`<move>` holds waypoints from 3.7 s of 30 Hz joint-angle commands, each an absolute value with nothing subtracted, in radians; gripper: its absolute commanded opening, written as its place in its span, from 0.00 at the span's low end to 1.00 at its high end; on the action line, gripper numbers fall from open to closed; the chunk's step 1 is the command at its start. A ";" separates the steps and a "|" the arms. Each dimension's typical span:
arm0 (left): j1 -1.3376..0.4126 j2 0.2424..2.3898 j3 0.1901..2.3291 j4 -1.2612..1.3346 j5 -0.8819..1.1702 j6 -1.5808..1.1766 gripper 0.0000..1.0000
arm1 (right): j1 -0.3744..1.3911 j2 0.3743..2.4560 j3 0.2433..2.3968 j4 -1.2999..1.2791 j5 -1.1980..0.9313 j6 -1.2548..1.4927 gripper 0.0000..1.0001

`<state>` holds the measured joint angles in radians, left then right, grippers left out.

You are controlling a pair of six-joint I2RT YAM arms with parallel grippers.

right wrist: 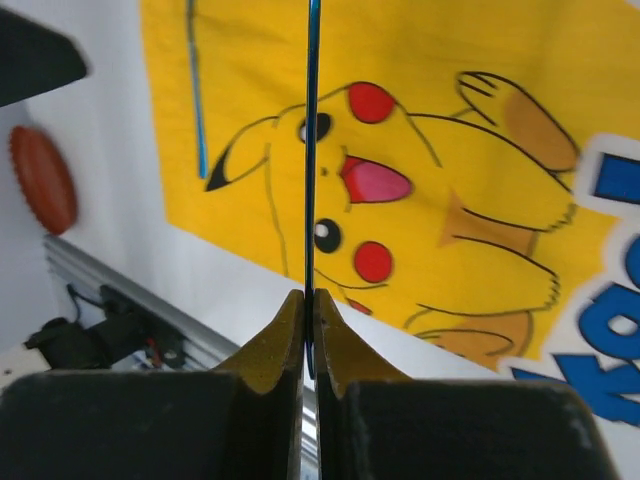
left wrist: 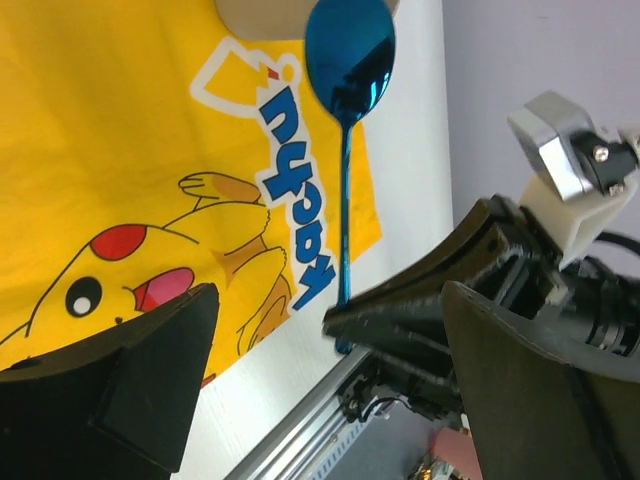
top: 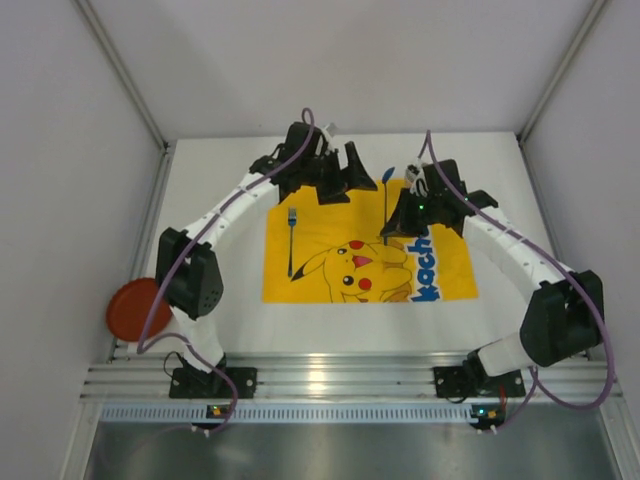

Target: Set the dinner table for one person

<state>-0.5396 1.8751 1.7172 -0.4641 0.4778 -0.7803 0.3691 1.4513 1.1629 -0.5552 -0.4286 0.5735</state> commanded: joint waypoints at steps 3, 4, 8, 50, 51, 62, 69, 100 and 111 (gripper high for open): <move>-0.528 1.714 1.586 -0.548 0.384 -0.677 0.98 | 0.348 1.364 1.184 -0.794 -0.166 0.361 0.00; -0.514 1.677 1.536 -0.569 0.364 -0.666 0.98 | 0.347 1.352 1.163 -0.831 -0.114 0.332 0.00; -0.466 1.611 1.441 -0.629 0.247 -0.621 0.98 | 0.341 1.336 1.092 -0.885 0.029 0.304 0.00; -0.118 1.430 1.278 -0.868 -0.136 -0.459 0.98 | 0.480 1.545 1.356 -1.092 0.327 0.397 1.00; -0.095 1.427 1.257 -0.865 -0.181 -0.445 0.98 | 0.482 1.522 1.368 -1.097 0.316 0.394 1.00; 0.202 1.493 1.126 -0.865 -0.370 -0.453 0.98 | 0.485 1.506 1.367 -1.100 0.247 0.333 1.00; 0.374 1.496 0.971 -0.764 -0.331 -0.440 0.98 | 0.483 1.522 1.365 -1.097 0.224 0.302 1.00; 0.374 1.663 1.115 -0.687 -0.209 -0.397 0.00 | 0.483 1.565 1.390 -1.114 0.229 0.316 1.00; -0.119 1.790 1.623 -0.837 -0.183 -0.468 0.00 | 0.465 1.523 1.417 -1.137 0.273 0.396 1.00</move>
<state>0.0067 1.7477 1.5249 -0.7856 -0.2390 -0.4347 0.4725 1.5707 1.3766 -1.1084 0.2306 0.3470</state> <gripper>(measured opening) 0.024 0.996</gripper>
